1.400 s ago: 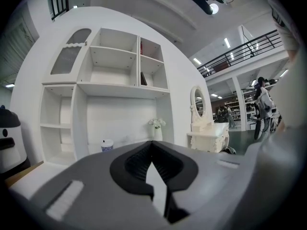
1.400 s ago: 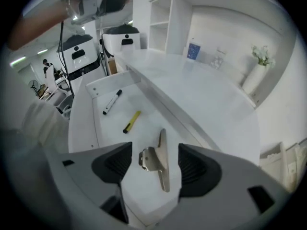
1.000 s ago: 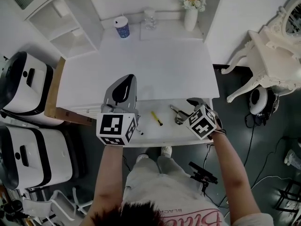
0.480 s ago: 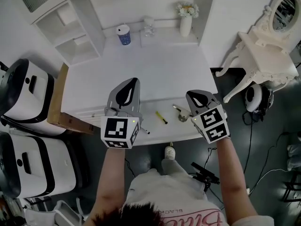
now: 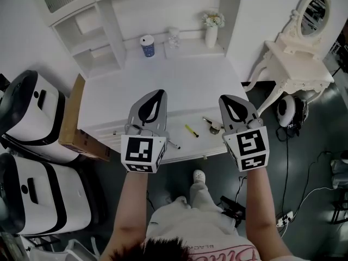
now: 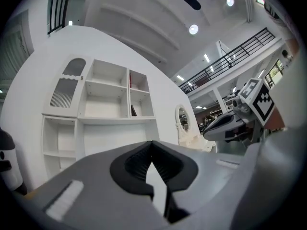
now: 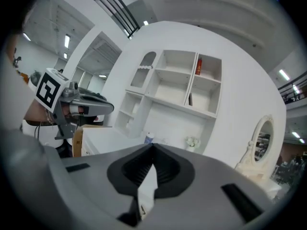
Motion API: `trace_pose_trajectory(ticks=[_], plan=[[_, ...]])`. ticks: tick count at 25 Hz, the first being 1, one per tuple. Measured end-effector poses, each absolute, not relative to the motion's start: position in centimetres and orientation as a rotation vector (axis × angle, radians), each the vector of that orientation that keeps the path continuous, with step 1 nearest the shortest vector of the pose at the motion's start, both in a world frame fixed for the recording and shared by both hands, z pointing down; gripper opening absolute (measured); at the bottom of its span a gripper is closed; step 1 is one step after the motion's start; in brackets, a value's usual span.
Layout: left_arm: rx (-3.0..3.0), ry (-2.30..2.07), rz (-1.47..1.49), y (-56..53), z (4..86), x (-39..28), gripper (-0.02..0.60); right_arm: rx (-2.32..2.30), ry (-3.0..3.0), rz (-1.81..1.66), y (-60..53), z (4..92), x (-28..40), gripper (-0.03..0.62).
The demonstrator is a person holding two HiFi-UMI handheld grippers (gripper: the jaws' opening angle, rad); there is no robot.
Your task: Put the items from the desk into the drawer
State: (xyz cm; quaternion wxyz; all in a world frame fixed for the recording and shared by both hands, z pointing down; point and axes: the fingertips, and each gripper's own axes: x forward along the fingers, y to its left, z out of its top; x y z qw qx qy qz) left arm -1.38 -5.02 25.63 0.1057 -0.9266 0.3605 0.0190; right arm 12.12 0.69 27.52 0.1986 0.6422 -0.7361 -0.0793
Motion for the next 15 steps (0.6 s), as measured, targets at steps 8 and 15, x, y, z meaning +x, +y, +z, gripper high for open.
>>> trace_pose_trajectory(ticks=[8,15], plan=[[-2.708,1.031,0.168,-2.3,22.6,-4.4,0.009,1.939,-2.036,-0.283,4.5,24.3,9.8,0.008],[-2.695,1.037,0.201,-1.3,21.2,-6.0,0.009,2.014,-2.006,-0.325,5.9,22.5,9.5,0.008]])
